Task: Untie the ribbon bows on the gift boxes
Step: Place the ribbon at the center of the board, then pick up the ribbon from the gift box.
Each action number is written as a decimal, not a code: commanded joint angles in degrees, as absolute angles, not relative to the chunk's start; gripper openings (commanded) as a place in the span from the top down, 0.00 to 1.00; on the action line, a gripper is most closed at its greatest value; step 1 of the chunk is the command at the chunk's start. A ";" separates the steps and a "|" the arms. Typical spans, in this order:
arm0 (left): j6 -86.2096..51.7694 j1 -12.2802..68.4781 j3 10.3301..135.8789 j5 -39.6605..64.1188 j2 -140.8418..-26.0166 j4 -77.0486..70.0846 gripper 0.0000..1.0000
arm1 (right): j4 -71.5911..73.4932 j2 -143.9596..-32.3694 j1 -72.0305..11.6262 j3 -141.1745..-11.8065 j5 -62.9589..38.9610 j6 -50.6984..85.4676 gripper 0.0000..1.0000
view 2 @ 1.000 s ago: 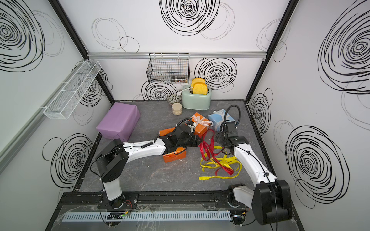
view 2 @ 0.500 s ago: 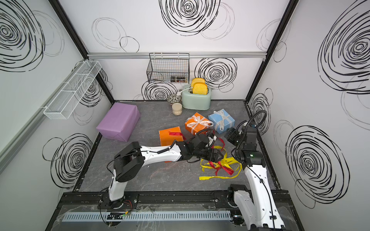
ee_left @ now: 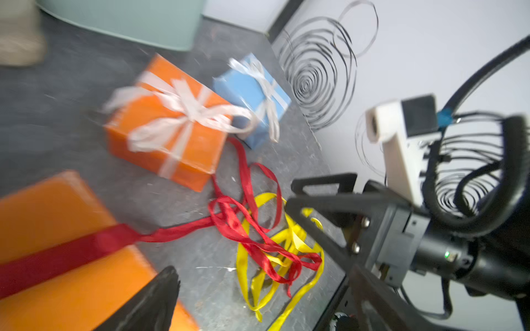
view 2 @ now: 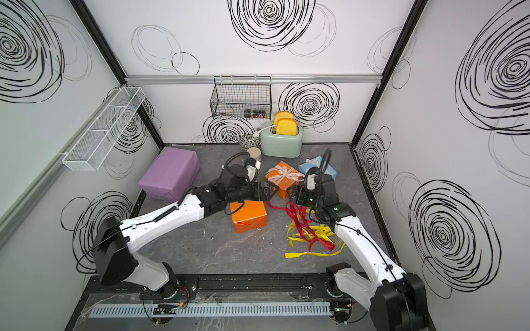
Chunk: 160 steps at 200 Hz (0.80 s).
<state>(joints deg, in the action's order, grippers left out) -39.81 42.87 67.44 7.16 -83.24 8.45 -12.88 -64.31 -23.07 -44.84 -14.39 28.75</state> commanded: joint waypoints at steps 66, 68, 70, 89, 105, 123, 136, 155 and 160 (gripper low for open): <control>-42.47 26.54 49.53 5.86 -73.68 -0.28 0.06 | -22.47 -97.34 -45.39 -73.77 5.14 16.98 0.16; -42.39 26.54 49.63 5.75 -73.73 -0.07 0.06 | -23.08 -98.14 -45.40 -74.56 5.31 16.88 0.16; -42.44 26.48 49.61 5.72 -73.76 -0.02 0.06 | -23.83 -98.96 -45.47 -75.48 5.52 16.81 0.16; -43.85 25.73 48.23 6.48 -73.47 -1.10 0.06 | -30.72 -105.76 -45.77 -82.84 8.55 15.65 0.19; -44.66 25.11 47.99 6.05 -73.42 -1.23 0.07 | -31.95 -108.60 -45.87 -84.72 10.98 15.30 0.20; -45.62 24.23 47.39 6.11 -73.22 -1.49 0.07 | -31.38 -109.60 -45.94 -84.90 10.03 14.98 0.27; -46.12 23.92 47.11 6.63 -73.30 -1.92 0.08 | -30.72 -109.62 -45.84 -84.59 9.66 15.29 0.35; -46.24 23.73 47.11 7.03 -73.48 -2.02 0.09 | -29.16 -109.07 -45.88 -83.71 8.07 15.58 0.50; -46.39 23.65 47.04 7.06 -73.48 -2.11 0.09 | -28.88 -109.10 -45.88 -83.68 7.79 15.63 0.55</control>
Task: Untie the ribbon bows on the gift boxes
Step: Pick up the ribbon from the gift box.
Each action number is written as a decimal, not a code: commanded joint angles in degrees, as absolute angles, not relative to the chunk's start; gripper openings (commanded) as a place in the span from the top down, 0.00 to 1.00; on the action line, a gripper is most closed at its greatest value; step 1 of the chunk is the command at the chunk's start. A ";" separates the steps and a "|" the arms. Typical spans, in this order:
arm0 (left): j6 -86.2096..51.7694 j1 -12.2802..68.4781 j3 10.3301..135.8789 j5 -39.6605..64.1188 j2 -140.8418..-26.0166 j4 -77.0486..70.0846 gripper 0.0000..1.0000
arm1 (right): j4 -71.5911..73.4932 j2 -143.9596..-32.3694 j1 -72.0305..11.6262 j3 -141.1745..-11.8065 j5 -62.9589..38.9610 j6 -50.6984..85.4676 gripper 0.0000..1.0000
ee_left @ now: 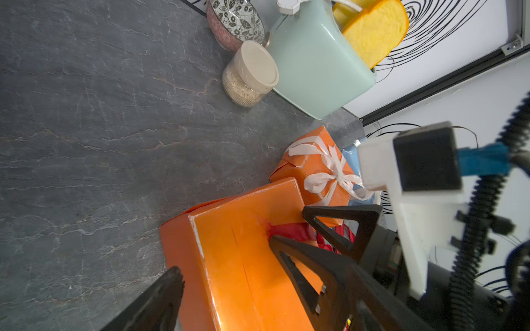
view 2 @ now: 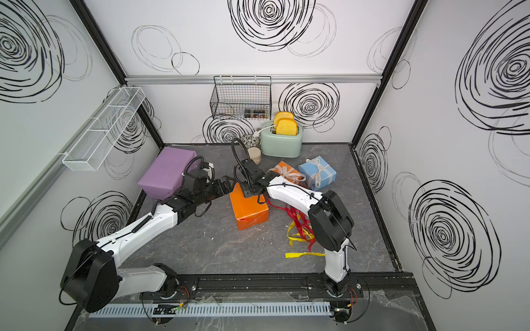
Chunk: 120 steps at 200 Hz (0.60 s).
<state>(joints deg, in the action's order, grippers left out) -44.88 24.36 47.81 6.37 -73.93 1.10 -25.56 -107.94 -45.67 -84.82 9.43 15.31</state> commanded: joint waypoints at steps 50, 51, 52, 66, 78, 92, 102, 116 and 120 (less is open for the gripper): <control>-46.43 23.47 46.76 6.64 -72.69 -2.26 0.09 | -28.86 -109.06 -44.25 -83.56 8.77 19.22 0.88; -46.42 23.47 46.76 6.66 -72.69 -2.23 0.09 | -28.80 -108.93 -44.19 -83.53 8.73 19.32 0.88; -46.41 23.47 46.76 6.67 -72.64 -2.21 0.09 | -28.68 -108.87 -44.11 -83.42 8.63 19.46 0.89; -46.23 23.53 46.84 6.56 -72.53 -2.12 0.09 | -27.06 -106.00 -42.73 -81.48 7.17 20.70 0.91; -46.23 23.56 46.89 6.50 -72.36 -2.05 0.09 | -25.44 -102.83 -41.29 -79.40 5.35 22.06 0.92; -46.05 23.67 46.93 6.44 -72.17 -2.02 0.09 | -23.11 -98.45 -39.27 -76.52 2.63 23.41 0.92; -45.91 23.81 47.02 6.28 -71.99 -1.88 0.09 | -20.45 -95.00 -37.51 -73.54 -0.49 24.32 0.92; -45.73 23.82 47.04 6.16 -71.64 -1.77 0.09 | -17.66 -90.44 -34.44 -69.32 -4.45 26.22 0.93; -45.66 23.94 47.09 6.07 -71.49 -1.69 0.09 | -17.05 -89.12 -33.46 -68.00 -5.33 26.90 0.94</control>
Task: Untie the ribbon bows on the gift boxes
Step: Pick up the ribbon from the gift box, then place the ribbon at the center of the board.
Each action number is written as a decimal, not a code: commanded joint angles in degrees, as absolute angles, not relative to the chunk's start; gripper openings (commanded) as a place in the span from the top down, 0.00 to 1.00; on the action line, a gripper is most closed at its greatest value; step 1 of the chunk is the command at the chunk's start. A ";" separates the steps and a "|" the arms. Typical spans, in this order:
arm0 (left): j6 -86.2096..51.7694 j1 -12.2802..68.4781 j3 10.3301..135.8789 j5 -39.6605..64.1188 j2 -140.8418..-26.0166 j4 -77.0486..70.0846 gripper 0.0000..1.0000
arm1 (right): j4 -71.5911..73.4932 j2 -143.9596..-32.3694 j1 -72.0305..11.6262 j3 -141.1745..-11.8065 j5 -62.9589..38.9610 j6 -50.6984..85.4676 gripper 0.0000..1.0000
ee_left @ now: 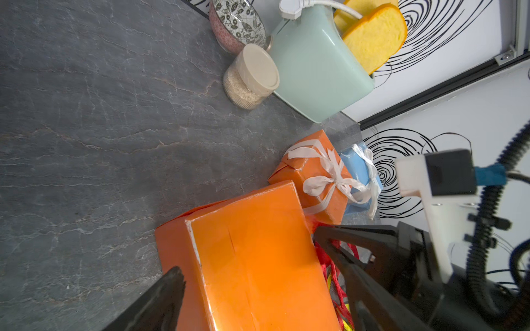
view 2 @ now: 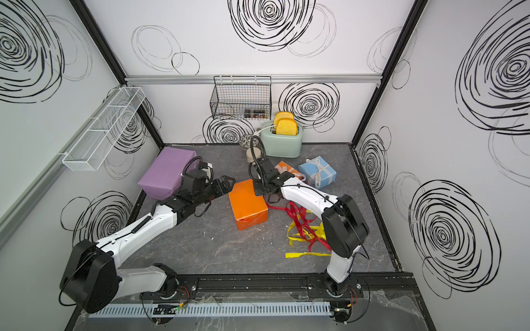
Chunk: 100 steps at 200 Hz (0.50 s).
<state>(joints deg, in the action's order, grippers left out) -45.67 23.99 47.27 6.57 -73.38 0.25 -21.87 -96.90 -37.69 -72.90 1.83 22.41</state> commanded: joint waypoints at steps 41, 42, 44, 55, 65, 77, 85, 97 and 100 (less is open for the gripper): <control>-44.66 24.78 47.37 5.04 -70.35 -1.32 0.09 | -13.58 -74.73 -18.38 -51.84 -7.05 35.15 0.97; -44.61 24.78 47.37 5.02 -70.29 -1.32 0.09 | -13.51 -74.19 -17.85 -51.41 -7.13 35.24 0.97; -44.57 24.85 47.44 4.99 -70.24 -1.32 0.09 | -13.40 -73.24 -16.85 -50.54 -7.36 35.66 0.97; -44.26 25.09 47.53 5.04 -70.05 -1.32 0.09 | -12.35 -68.57 -11.34 -46.15 -8.33 37.27 0.98; -43.65 25.50 47.63 5.33 -69.93 -1.51 0.09 | -11.44 -64.32 -6.74 -42.56 -8.05 38.23 0.98; -42.48 26.32 48.06 5.32 -69.82 -1.41 0.08 | -9.17 -58.60 -2.30 -38.32 -7.45 38.14 0.96; -41.46 27.04 48.45 5.40 -69.79 -1.41 0.08 | -7.70 -54.95 -0.44 -35.92 -5.94 38.48 0.94; -39.75 28.45 49.31 5.57 -70.21 -1.02 0.07 | -7.41 -50.72 0.33 -33.95 -3.22 38.95 0.80; -39.32 29.00 49.60 5.59 -70.44 -0.75 0.07 | -7.46 -50.11 0.29 -33.66 -2.52 38.94 0.75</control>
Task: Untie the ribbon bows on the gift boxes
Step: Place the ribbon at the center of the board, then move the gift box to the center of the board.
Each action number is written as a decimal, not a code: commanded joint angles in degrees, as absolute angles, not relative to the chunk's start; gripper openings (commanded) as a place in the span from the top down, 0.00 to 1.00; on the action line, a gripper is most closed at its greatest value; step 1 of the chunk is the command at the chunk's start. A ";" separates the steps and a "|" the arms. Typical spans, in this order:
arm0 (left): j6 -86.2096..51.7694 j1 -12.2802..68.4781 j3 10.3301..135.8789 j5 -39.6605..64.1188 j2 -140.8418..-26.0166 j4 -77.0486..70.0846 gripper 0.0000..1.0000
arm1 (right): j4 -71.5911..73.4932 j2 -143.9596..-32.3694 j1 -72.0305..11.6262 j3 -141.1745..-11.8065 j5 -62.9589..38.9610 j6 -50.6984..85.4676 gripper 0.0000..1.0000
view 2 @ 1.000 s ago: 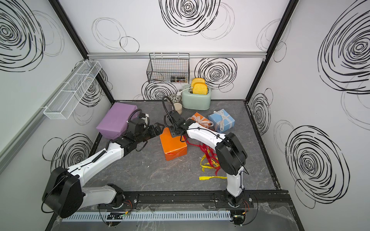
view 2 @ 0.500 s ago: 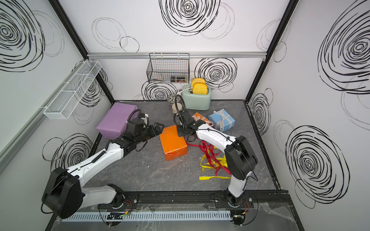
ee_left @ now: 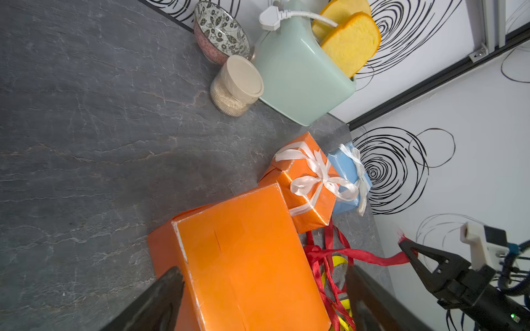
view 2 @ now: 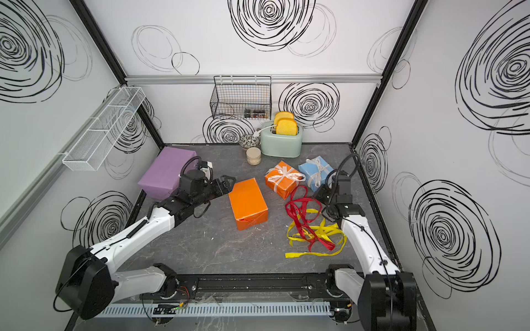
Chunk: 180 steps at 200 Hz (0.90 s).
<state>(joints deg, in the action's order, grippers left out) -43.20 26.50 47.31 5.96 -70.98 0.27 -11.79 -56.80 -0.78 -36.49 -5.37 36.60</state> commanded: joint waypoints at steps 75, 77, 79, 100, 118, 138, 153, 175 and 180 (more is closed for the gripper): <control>-29.92 41.40 56.69 3.82 -76.40 7.21 0.03 | -8.96 -57.93 0.87 -32.60 -8.13 37.14 0.29; -29.82 41.53 56.73 3.59 -76.34 7.23 0.04 | -8.90 -57.88 0.88 -32.72 -8.65 36.97 0.29; -29.74 41.63 56.74 3.47 -76.30 7.28 0.04 | -8.84 -57.84 0.88 -32.81 -9.10 36.84 0.29; -29.09 42.18 56.52 1.62 -75.17 7.14 0.04 | -5.12 -57.70 -0.04 -32.66 -17.40 35.13 0.25; -29.05 42.19 56.29 -0.15 -73.90 7.11 0.04 | -6.27 -59.15 -6.10 -35.30 -16.77 31.80 0.22; -29.90 41.66 55.79 -2.89 -72.04 6.98 0.04 | -8.63 -63.38 -16.99 -39.37 -12.90 26.60 0.15; -30.98 40.57 54.17 -5.20 -69.31 5.57 0.04 | -10.08 -68.48 -22.30 -42.08 -15.05 25.87 0.13; -32.38 38.66 51.30 -8.10 -64.76 2.72 0.04 | -12.45 -75.66 -30.84 -46.38 -9.77 23.97 0.09; -32.66 38.23 50.72 -8.49 -63.87 2.20 0.04 | -14.00 -77.37 -32.26 -47.91 -6.97 24.00 0.08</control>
